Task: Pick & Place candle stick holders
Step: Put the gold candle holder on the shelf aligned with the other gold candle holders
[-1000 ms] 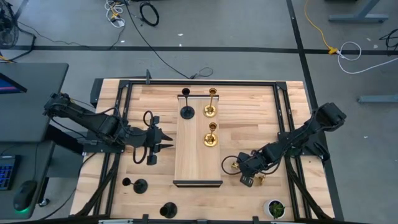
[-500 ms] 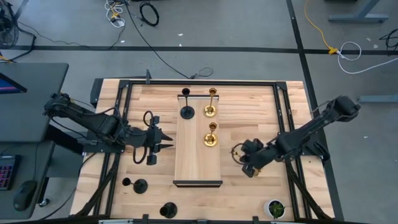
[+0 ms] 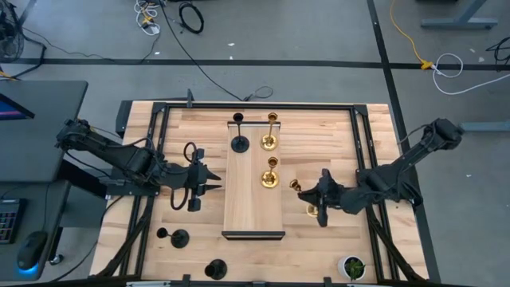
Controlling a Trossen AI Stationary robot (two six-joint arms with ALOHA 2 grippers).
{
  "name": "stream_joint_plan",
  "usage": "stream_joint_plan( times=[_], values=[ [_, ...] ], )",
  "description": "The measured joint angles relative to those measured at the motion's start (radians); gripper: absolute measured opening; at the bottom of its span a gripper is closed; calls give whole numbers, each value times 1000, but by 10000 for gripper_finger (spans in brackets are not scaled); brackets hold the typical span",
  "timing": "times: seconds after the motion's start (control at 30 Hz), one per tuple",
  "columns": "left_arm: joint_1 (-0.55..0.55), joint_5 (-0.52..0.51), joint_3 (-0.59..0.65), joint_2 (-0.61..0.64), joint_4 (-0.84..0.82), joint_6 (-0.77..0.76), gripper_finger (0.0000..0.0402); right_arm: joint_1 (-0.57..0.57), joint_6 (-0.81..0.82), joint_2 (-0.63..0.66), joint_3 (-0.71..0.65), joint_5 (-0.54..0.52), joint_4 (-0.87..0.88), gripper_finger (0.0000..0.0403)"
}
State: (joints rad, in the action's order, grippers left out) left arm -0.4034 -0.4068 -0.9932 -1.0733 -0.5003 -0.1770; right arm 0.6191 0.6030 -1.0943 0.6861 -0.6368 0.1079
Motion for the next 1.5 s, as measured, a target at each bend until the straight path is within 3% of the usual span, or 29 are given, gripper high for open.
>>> stream_joint_plan(
  times=[0.13,0.3,0.57,0.87,1.23,1.5],
  values=[
    [0,0,0,0,0,-1,96,27,-183,-8,1,-96,-188,4],
    [0,0,0,0,0,-3,96,45,-392,-55,1,-137,-440,4],
    [0,0,0,0,0,-1,96,43,-686,-246,1,-46,-887,4],
    [0,0,0,0,0,1,96,7,-774,-434,1,67,-1217,4],
    [0,0,0,0,0,5,96,-56,-735,-572,1,224,-1400,4],
    [0,0,0,0,-2,5,96,-77,-712,-603,2,227,-1384,4]
  ],
)
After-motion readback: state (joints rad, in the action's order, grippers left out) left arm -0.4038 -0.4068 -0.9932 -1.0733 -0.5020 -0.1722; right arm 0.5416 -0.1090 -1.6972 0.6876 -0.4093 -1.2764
